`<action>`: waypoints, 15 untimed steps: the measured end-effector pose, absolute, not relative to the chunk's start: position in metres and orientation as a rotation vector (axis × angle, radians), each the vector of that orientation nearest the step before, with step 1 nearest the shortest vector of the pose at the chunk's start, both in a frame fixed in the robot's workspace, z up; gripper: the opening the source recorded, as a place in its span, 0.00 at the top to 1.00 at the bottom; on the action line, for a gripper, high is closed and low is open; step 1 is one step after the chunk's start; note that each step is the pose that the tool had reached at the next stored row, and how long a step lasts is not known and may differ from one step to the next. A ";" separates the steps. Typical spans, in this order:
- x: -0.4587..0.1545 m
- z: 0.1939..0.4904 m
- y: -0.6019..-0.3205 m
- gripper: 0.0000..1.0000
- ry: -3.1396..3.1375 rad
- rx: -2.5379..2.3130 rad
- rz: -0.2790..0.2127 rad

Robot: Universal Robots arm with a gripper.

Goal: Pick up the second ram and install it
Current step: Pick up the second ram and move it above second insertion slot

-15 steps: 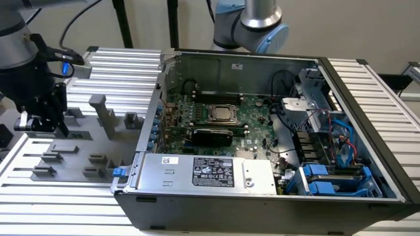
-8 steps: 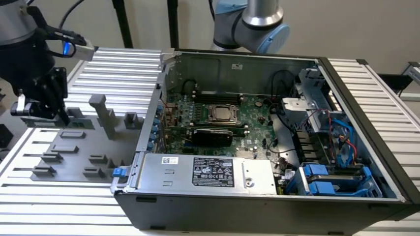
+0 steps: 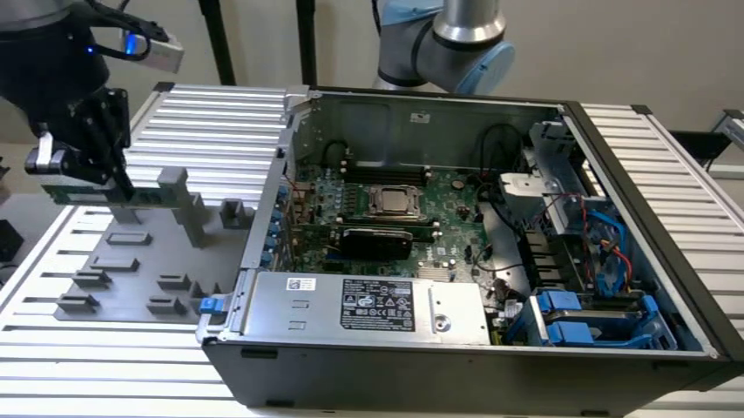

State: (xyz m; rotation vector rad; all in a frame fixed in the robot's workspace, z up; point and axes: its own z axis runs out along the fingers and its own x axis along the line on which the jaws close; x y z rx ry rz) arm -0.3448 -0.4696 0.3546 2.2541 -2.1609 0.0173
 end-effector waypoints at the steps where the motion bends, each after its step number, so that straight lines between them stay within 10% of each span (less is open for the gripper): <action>1: -0.341 0.359 -0.469 0.86 -2.161 2.254 0.017; 15: -0.299 0.395 -0.462 0.86 -2.162 2.255 0.015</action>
